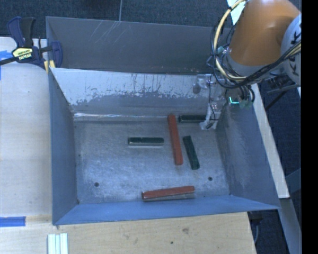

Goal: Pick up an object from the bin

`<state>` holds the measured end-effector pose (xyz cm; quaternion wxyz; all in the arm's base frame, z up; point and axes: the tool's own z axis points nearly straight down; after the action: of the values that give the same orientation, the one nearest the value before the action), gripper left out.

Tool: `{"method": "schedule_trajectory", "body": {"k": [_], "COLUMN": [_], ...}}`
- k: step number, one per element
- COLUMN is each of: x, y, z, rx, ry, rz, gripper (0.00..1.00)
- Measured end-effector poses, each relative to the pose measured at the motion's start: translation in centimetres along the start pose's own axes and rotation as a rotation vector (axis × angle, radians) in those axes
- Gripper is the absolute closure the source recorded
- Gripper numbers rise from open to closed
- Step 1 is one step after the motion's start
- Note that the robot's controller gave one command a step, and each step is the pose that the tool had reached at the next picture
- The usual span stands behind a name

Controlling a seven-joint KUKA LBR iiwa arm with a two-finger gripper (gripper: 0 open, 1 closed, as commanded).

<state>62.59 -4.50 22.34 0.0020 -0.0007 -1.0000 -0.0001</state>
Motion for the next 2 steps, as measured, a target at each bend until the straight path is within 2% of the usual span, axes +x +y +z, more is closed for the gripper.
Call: {"method": "schedule_trajectory", "body": {"k": [1, 2], "x": [0.4, 1.7], "y": [-0.2, 4.6], "z": [15.5, 10.6], "rx": [0.000, 0.002], "ry": [-0.005, -0.012], "rz": [-0.155, -0.645], "gripper": [0.00, 0.00]}}
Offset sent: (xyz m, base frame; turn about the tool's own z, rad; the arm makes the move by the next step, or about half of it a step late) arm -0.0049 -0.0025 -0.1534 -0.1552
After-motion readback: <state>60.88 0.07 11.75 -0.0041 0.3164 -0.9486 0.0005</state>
